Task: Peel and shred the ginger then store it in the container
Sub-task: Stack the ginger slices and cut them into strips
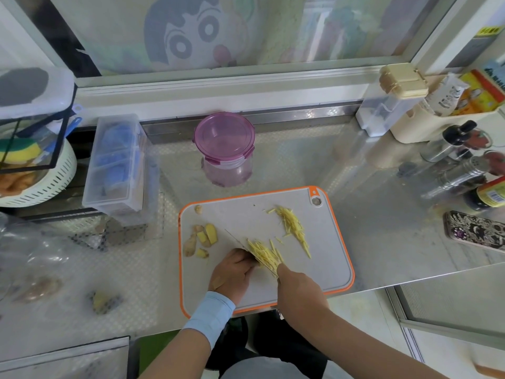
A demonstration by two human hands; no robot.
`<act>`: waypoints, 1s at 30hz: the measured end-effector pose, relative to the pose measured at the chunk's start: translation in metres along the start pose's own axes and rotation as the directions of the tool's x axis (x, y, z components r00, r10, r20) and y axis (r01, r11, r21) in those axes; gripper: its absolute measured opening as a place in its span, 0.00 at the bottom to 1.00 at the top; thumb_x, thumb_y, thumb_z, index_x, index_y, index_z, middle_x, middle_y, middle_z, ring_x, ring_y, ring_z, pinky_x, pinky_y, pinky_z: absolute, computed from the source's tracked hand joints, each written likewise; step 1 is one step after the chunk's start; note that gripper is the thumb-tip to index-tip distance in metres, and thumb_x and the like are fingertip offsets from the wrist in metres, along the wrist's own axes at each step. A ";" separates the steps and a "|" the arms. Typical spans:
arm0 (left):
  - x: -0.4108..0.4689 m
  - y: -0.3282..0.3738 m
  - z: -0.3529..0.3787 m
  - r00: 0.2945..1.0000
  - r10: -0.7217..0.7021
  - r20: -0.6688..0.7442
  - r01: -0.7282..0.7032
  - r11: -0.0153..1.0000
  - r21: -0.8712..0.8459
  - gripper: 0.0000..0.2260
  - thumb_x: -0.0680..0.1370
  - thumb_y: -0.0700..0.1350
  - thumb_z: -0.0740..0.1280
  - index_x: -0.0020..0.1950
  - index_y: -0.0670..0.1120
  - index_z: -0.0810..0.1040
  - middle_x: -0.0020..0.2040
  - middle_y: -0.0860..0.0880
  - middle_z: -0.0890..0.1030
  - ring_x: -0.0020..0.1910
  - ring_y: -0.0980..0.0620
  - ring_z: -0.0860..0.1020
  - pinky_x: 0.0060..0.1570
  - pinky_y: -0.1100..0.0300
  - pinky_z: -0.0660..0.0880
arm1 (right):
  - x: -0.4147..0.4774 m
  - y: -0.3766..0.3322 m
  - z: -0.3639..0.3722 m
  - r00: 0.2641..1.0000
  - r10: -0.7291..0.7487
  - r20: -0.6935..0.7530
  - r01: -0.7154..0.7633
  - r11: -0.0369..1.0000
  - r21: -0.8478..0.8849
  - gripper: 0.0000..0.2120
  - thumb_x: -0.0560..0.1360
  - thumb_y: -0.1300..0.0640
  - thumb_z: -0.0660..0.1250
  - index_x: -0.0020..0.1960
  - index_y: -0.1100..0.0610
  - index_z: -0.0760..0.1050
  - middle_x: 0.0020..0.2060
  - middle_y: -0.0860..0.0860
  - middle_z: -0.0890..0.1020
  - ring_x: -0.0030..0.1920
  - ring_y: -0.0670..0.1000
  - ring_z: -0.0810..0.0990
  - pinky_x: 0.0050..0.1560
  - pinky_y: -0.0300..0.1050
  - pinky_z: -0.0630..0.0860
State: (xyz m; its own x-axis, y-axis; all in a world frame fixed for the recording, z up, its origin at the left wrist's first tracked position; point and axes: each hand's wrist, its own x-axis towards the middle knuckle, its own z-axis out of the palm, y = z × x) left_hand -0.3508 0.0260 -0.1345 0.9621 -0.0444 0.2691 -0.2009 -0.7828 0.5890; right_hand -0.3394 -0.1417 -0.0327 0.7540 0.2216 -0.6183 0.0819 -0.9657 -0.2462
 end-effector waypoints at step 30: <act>0.000 0.011 -0.005 0.999 -0.011 -0.038 0.012 1.000 0.022 0.12 0.75 0.46 0.62 0.43 0.48 0.85 0.44 0.51 0.83 0.50 0.55 0.74 0.47 0.68 0.70 | 0.024 -0.024 -0.006 0.999 -0.036 0.016 0.036 0.999 0.008 0.09 0.78 0.65 0.58 0.56 0.54 0.65 0.42 0.53 0.74 0.42 0.55 0.73 0.41 0.45 0.71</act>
State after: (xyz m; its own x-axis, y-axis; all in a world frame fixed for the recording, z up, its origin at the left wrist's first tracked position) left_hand -0.3537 0.0204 -0.1235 0.9565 -0.0120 0.2915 -0.1854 -0.7964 0.5756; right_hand -0.3189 -0.1139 -0.0372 0.7402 0.2583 -0.6208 0.1035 -0.9560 -0.2744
